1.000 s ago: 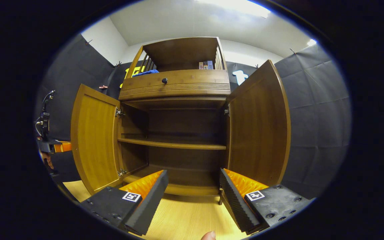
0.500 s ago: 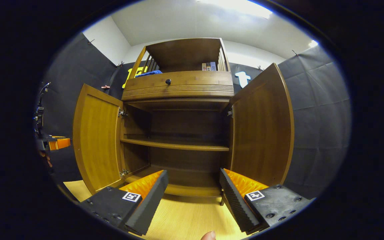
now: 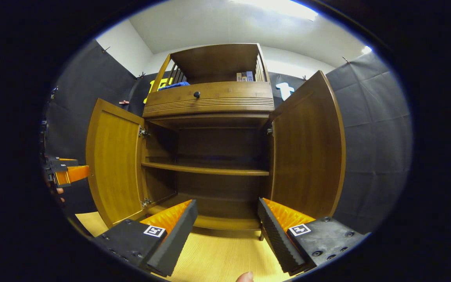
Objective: Open the right door of the double-door shoe cabinet with the right hand, and open the left door with the left hand.
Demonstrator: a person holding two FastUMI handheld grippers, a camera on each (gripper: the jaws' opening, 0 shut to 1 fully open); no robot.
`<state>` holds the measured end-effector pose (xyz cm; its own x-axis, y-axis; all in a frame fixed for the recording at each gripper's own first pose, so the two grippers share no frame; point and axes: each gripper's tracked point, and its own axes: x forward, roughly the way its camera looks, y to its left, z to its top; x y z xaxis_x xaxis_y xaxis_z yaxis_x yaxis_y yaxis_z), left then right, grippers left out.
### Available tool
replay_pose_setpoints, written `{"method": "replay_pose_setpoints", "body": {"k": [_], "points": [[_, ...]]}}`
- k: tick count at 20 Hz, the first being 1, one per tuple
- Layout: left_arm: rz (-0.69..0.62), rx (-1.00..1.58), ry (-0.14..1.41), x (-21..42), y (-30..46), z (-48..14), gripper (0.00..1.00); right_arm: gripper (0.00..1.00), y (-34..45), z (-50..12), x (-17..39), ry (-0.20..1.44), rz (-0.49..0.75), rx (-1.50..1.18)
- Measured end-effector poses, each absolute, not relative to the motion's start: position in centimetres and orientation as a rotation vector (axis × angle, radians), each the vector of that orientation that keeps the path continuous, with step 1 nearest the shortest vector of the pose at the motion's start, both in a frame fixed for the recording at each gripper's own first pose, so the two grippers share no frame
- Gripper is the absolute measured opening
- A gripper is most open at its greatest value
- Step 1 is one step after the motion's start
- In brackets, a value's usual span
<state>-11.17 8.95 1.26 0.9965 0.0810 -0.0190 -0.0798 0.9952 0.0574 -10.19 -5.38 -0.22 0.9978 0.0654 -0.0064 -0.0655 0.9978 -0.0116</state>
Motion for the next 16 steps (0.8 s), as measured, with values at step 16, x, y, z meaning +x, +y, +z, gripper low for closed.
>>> {"method": "replay_pose_setpoints", "body": {"k": [16], "points": [[0.013, 0.022, 0.002, -7.6, 0.7, 1.5, 1.00, 0.98, -6.0, 0.4, -8.7, -0.034, 0.040, -0.015]]}}
